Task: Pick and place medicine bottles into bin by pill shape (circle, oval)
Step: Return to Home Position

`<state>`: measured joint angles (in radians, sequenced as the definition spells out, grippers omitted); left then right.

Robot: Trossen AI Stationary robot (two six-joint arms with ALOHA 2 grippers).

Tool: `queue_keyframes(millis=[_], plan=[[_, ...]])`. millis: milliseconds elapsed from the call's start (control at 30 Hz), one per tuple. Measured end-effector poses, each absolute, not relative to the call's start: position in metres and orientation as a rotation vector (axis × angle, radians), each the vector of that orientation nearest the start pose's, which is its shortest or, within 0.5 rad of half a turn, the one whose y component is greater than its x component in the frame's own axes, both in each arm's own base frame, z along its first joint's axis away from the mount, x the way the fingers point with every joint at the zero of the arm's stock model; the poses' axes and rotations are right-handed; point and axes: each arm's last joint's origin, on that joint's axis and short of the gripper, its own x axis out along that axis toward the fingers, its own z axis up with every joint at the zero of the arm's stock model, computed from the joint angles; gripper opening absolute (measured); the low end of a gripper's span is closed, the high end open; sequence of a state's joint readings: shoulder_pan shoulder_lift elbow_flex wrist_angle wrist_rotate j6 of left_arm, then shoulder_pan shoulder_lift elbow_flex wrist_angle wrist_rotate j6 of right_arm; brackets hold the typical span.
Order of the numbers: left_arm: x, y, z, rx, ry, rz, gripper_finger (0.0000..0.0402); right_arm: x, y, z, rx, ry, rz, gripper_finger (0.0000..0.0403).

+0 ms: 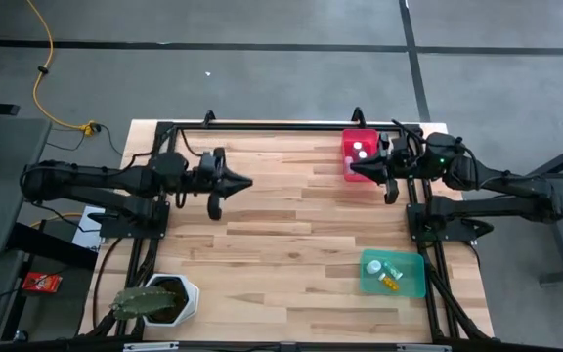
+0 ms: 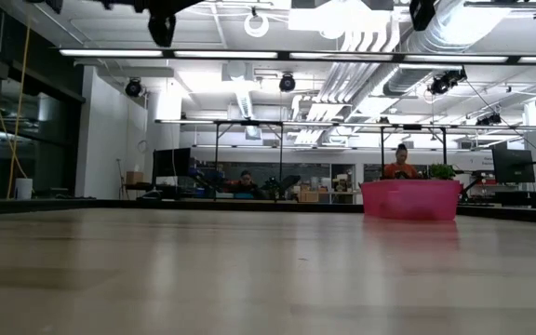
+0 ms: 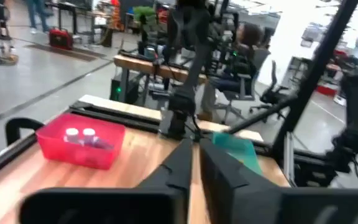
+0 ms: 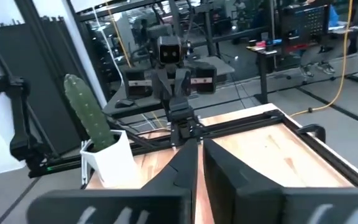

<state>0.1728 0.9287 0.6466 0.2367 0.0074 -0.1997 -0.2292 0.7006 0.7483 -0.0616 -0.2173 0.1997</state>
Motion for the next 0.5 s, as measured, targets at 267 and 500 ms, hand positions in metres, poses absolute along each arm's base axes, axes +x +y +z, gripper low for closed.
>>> queue_keyframes(millis=[267,500], plan=[[0.164,0.024,0.252,-0.249,-0.096,0.147,0.0002,0.154,-0.026,0.344,0.186,0.018,0.008,0.0003],[0.126,0.019,0.215,-0.288,-0.155,0.146,0.0,0.154,-0.024,0.34,0.206,0.054,0.022,0.0002]])
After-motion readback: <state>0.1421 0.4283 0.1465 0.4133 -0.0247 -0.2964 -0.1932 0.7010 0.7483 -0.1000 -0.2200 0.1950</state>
